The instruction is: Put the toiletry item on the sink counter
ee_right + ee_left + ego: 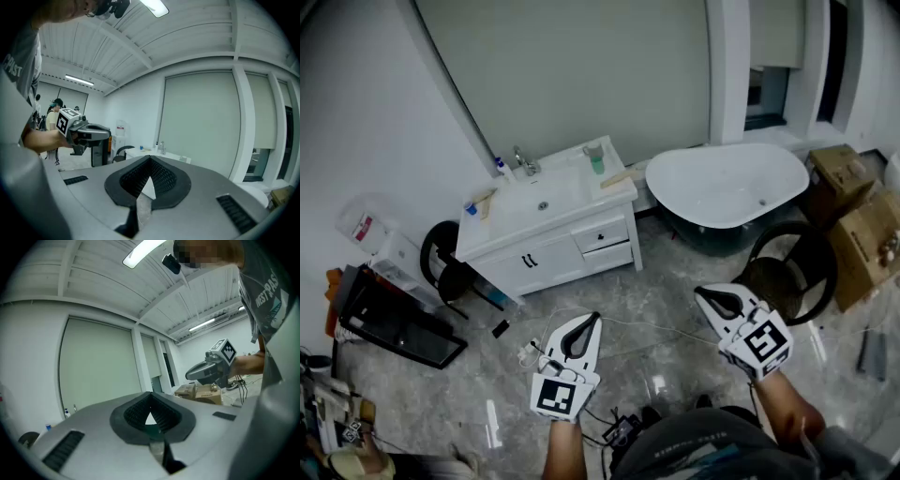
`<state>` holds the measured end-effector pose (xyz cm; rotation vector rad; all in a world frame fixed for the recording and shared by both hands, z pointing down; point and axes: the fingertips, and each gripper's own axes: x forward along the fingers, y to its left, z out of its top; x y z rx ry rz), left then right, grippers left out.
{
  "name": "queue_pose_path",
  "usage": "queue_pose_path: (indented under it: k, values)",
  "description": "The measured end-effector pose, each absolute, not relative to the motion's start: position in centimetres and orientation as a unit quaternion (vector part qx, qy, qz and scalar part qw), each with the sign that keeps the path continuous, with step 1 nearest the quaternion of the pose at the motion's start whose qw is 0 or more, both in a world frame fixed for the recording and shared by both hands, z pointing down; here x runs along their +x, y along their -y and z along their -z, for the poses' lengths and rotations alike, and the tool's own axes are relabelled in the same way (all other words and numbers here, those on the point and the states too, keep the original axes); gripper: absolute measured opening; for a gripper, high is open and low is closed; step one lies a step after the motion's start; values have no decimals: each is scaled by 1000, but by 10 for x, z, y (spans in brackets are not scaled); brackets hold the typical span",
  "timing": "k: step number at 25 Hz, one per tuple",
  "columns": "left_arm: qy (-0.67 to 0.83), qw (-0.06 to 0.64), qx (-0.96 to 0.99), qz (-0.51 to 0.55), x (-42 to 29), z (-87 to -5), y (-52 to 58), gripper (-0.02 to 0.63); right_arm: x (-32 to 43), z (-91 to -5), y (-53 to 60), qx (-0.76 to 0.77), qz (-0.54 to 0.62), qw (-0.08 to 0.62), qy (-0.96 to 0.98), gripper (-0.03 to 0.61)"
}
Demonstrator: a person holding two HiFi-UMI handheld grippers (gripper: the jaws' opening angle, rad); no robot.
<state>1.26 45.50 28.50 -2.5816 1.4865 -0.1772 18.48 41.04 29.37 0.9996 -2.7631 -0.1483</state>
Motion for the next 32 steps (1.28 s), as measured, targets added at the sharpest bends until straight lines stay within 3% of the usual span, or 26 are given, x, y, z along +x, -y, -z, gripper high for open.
queue_pose_path:
  k: [32]
  values:
    - [-464, 64, -882, 47, -24, -296, -440, 2, 149, -293, -389, 381, 32, 93, 919, 29]
